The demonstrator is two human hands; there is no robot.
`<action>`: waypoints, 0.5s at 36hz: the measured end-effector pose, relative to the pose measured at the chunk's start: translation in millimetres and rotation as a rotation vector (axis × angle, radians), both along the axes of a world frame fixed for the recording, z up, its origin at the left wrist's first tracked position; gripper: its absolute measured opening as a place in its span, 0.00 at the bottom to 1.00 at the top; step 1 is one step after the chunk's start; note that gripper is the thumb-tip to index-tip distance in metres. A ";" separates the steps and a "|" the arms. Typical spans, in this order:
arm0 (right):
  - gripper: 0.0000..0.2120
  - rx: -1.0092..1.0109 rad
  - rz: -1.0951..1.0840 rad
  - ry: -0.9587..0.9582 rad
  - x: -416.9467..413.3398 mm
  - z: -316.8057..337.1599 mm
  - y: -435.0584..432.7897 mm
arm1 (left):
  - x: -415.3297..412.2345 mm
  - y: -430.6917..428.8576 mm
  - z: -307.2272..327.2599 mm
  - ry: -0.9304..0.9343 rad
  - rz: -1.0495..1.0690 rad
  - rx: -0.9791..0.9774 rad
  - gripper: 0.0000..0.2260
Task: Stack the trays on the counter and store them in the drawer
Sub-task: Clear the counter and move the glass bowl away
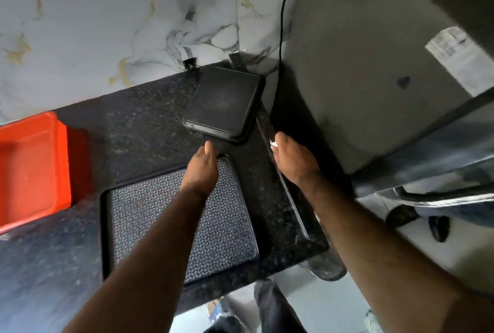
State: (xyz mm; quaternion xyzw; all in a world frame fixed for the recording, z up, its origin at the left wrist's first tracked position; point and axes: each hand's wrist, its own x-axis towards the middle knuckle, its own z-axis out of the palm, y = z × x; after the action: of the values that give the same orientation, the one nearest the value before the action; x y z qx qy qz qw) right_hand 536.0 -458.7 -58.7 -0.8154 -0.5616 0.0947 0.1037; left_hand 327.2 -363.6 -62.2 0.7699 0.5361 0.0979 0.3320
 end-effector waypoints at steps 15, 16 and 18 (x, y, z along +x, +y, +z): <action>0.16 -0.207 -0.616 0.401 22.8 -38.2 -266.2 | 149.3 -262.2 -7.4 -0.087 -0.557 0.050 0.05; 0.15 -0.220 -0.659 0.464 22.0 -46.8 -285.5 | 156.0 -280.9 -14.9 -0.076 -0.562 0.036 0.07; 0.15 -0.234 -0.780 0.588 21.3 -67.5 -321.2 | 169.1 -313.2 -35.5 -0.092 -0.559 -0.025 0.11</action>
State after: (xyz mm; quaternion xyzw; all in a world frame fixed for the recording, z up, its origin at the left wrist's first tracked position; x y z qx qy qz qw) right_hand 557.4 -779.9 -126.2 -0.9095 -0.1478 0.3372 0.1931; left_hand 496.3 -676.7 -97.7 0.8785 0.2884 0.0306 0.3797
